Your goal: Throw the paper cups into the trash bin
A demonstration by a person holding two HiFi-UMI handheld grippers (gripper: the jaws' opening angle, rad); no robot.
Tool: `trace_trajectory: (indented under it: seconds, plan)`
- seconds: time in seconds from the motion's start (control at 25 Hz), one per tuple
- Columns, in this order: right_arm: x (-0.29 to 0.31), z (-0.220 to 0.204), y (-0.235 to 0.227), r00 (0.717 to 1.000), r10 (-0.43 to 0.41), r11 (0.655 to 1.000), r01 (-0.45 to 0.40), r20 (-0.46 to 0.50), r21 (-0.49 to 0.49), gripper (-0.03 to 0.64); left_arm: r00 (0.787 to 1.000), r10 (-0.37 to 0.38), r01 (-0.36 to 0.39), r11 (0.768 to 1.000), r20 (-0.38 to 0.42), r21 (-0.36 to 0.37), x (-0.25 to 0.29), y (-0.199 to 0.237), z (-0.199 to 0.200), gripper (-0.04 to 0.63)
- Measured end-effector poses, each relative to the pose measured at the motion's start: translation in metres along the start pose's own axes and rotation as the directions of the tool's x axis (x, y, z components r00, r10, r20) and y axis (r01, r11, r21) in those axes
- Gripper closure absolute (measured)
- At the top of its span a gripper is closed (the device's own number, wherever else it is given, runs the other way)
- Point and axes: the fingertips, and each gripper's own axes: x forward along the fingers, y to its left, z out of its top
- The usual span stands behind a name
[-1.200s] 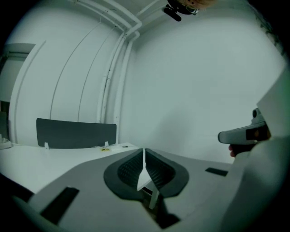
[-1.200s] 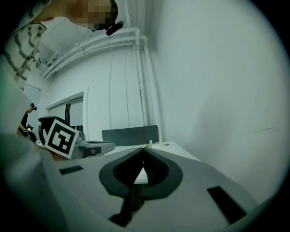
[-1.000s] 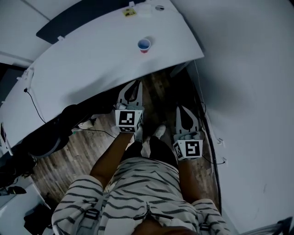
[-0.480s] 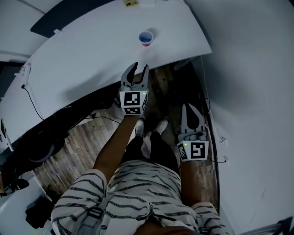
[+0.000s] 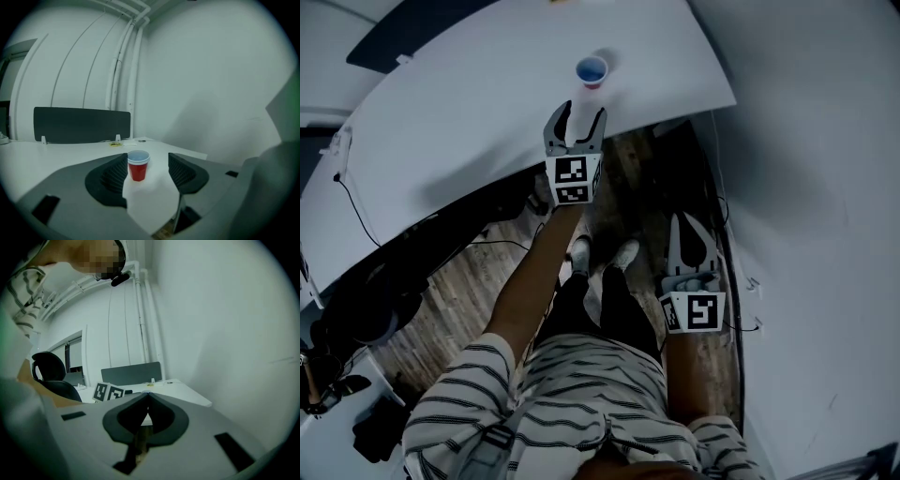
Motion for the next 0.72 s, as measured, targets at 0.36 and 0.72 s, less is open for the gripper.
trace_trajectory:
  seconds: [0.36, 0.72]
  plan:
    - [0.012, -0.006, -0.007, 1.0, -0.014, 1.0, 0.014, -0.013, -0.005, 0.607, 0.998, 0.022, -0.022, 1.0, -0.054, 0.015, 0.048, 0.021, -0.026, 0.29]
    - [0.018, -0.016, -0.011, 0.999, -0.031, 1.0, 0.031, -0.026, 0.002, 0.607, 0.994, 0.043, -0.041, 0.999, -0.1, 0.024, 0.084, 0.026, -0.043, 0.276]
